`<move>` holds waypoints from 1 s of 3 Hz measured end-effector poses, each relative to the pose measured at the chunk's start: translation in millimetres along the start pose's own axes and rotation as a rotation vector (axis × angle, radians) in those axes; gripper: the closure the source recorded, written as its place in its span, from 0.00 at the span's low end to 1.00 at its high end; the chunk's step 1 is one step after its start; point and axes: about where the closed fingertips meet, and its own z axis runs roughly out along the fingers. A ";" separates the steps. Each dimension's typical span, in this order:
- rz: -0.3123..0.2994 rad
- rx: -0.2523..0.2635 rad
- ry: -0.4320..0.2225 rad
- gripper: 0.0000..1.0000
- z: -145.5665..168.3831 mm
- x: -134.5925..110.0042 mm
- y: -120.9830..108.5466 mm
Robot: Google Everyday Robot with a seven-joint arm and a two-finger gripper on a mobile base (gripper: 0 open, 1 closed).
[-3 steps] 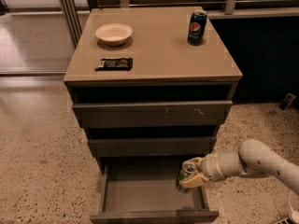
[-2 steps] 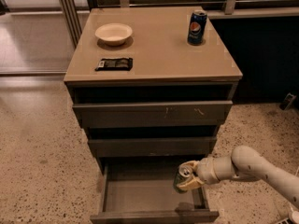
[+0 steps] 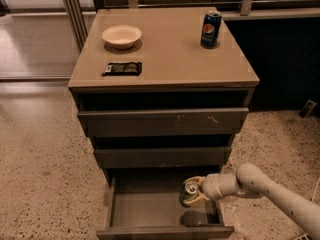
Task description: Place green can into bottom drawer
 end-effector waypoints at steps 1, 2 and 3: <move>-0.048 0.001 0.040 1.00 2.2 5.0 2.9; -0.096 0.007 0.082 1.00 5.5 17.3 3.3; -0.137 -0.002 0.106 1.00 22.6 49.5 -5.4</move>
Offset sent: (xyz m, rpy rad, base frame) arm -0.0024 -0.0152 -0.0297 -0.1583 -0.1203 0.0629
